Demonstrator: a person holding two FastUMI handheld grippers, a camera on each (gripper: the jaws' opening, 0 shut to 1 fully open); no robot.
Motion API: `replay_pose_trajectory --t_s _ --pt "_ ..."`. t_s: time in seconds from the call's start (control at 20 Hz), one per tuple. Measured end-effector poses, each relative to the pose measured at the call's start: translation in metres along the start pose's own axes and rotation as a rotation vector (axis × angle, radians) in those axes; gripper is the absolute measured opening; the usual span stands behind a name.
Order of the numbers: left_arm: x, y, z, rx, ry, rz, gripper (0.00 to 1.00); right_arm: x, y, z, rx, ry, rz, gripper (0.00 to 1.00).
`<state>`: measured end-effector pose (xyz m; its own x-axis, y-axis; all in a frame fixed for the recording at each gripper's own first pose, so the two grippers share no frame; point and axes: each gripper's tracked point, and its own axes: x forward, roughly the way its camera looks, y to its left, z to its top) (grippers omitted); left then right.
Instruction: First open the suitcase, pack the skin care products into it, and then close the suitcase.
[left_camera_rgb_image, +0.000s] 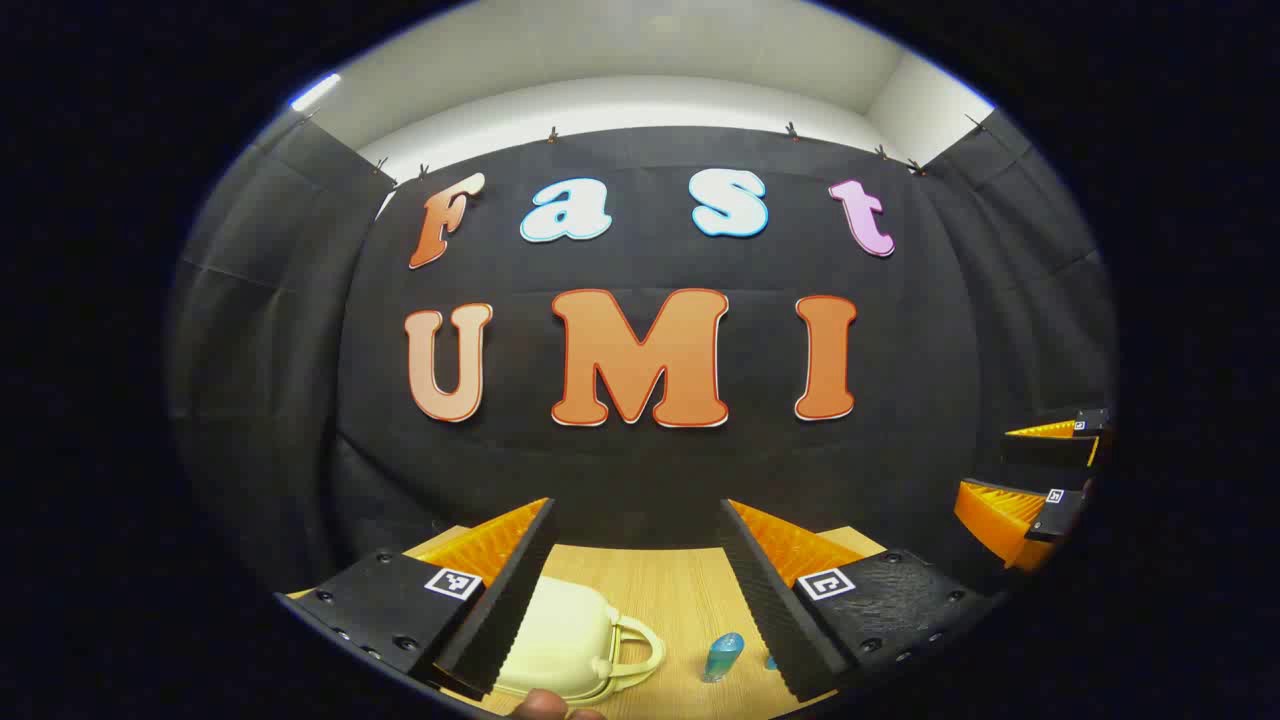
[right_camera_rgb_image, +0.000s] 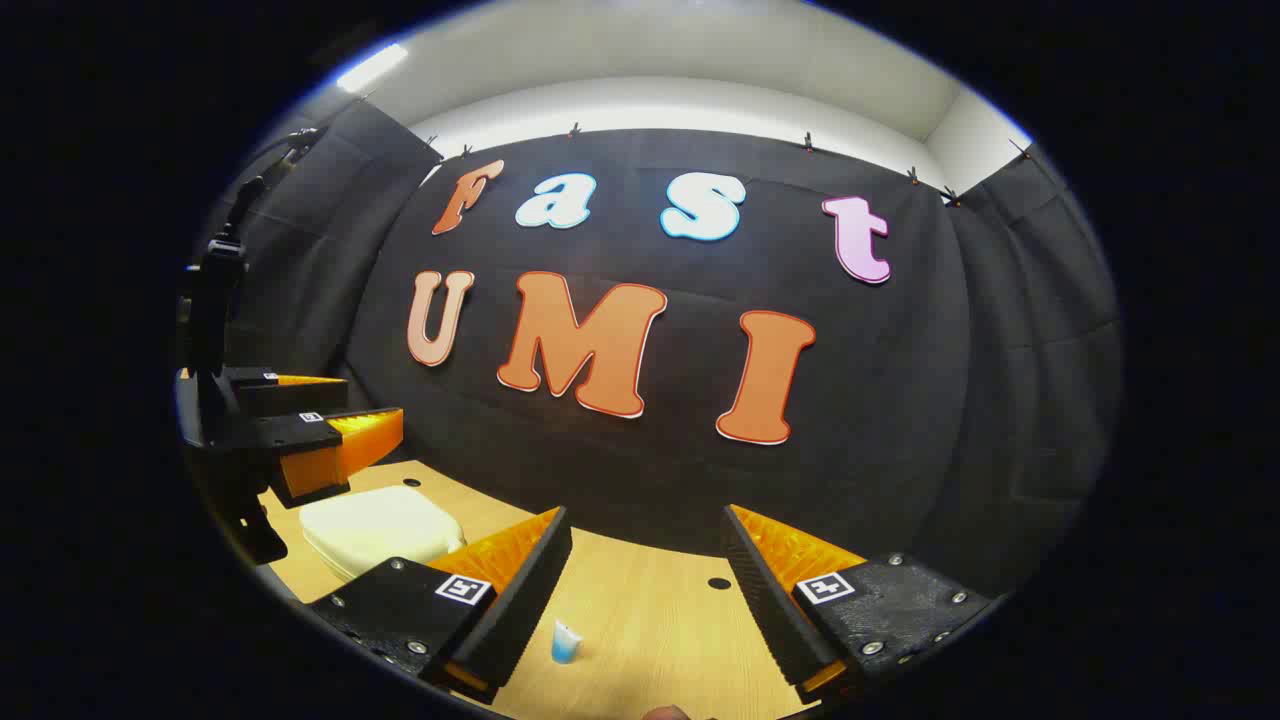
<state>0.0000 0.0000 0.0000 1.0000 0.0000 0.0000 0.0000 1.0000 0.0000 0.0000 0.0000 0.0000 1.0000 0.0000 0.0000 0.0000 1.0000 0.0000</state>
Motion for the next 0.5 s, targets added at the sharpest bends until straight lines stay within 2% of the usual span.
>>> replay_pose_trajectory --t_s 0.25,0.5 --pt "0.019 -0.013 0.004 0.038 -0.015 0.015 0.98 0.022 -0.005 -0.007 0.005 0.001 0.039 0.96" --pt "0.030 -0.035 -0.007 0.021 0.009 0.008 0.99 0.036 -0.007 -0.019 0.028 0.011 0.072 0.96"
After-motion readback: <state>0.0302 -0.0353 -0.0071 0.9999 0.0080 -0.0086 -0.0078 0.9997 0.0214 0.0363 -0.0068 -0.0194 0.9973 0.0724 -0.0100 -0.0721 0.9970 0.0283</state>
